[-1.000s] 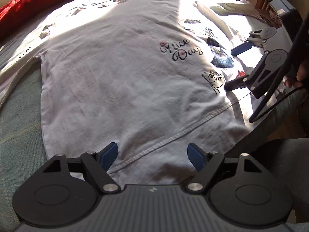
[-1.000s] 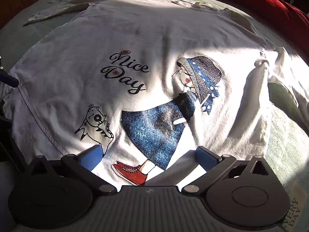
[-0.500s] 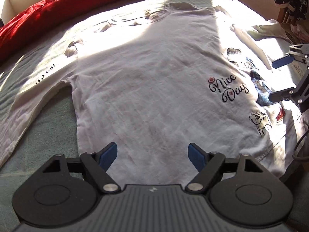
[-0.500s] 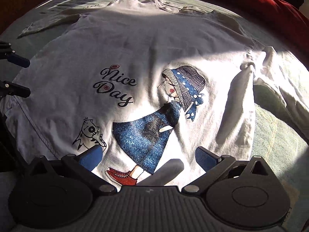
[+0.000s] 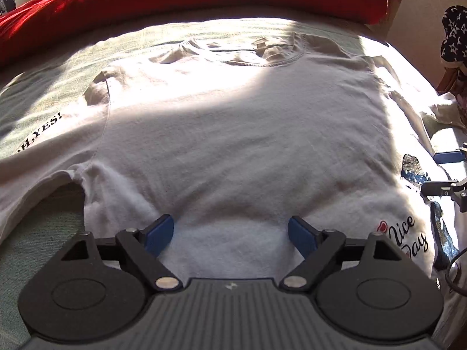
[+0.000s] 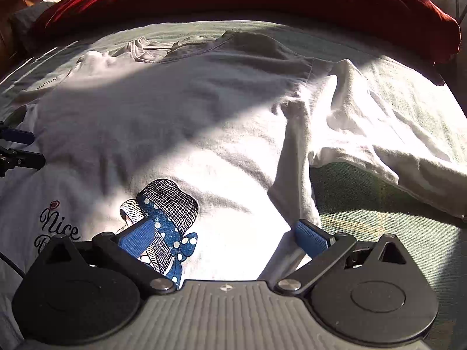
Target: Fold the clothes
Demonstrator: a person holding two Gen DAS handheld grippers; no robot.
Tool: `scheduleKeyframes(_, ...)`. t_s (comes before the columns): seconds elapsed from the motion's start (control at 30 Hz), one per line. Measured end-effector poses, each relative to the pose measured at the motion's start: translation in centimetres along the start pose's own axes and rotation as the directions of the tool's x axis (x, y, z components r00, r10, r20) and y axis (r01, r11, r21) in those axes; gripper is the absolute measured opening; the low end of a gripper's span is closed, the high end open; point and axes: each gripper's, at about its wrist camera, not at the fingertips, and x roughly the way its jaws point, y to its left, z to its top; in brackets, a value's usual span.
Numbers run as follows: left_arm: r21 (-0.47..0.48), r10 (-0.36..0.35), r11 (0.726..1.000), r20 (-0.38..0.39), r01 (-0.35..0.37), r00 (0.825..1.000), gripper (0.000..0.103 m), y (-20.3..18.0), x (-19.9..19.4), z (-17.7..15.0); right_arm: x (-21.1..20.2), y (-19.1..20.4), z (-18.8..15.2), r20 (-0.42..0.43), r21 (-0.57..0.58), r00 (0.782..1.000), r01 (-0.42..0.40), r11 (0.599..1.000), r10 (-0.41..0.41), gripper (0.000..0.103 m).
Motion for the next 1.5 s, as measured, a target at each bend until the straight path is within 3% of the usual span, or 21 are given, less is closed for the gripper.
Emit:
scheduleKeyframes(0.23,-0.098,-0.042,0.994,0.063,0.048,0.997,0.086,1.1,-0.8,2.9,0.3,1.4,-0.6,0.012,0.049,0.996,0.090,0.995,-0.091,0.103)
scheduleKeyframes(0.33,-0.181,-0.019,0.983,0.007,0.020,1.000,0.086,2.5,1.4,3.5,0.3,1.8,-1.1,0.047,0.071,0.992,0.116,0.991,-0.119,0.103)
scheduleKeyframes(0.5,-0.214,-0.014,0.977,0.019,0.017,1.000,0.087,3.2,1.4,3.7,-0.5,2.3,-0.8,0.022,0.102,0.987,0.156,0.983,-0.159,0.103)
scheduleKeyframes(0.6,-0.252,-0.004,0.968,0.048,0.016,0.999,0.087,3.0,1.0,4.5,-1.9,2.5,0.8,0.053,0.105,0.990,0.125,0.987,-0.131,0.103)
scheduleKeyframes(0.77,-0.333,0.019,0.943,0.081,0.009,0.997,0.087,2.7,1.5,6.6,-2.6,2.6,5.9,0.183,0.048,0.982,0.040,0.998,-0.049,0.103)
scheduleKeyframes(0.9,-0.405,0.053,0.914,0.111,-0.004,0.992,0.087,3.1,2.4,7.4,1.4,1.5,9.8,0.178,0.034,0.984,-0.021,0.999,0.015,0.103)
scheduleKeyframes(1.0,-0.412,0.088,0.910,0.094,-0.042,0.992,0.087,3.3,3.4,7.3,4.1,0.6,11.1,0.145,0.059,0.988,-0.051,0.997,0.042,0.103)
scheduleKeyframes(1.1,-0.429,0.112,0.901,0.091,-0.063,0.989,0.087,3.9,4.0,7.7,6.4,-1.0,11.2,0.086,0.077,0.996,0.000,0.997,-0.007,0.103)
scheduleKeyframes(1.23,-0.438,0.117,0.898,0.129,-0.049,0.985,0.087,4.8,3.9,9.4,6.9,-2.5,12.4,0.081,0.057,0.994,0.066,0.996,-0.070,0.103)
scheduleKeyframes(1.4,-0.450,0.092,0.893,0.128,-0.025,0.987,0.087,6.3,5.0,11.1,6.1,-1.9,16.3,0.173,0.110,0.982,-0.099,0.989,0.079,0.103)
scheduleKeyframes(1.5,-0.458,0.074,0.889,0.123,-0.009,0.990,0.087,7.3,5.9,12.0,8.9,-0.1,17.7,0.132,0.096,0.978,-0.173,0.980,0.160,0.103)
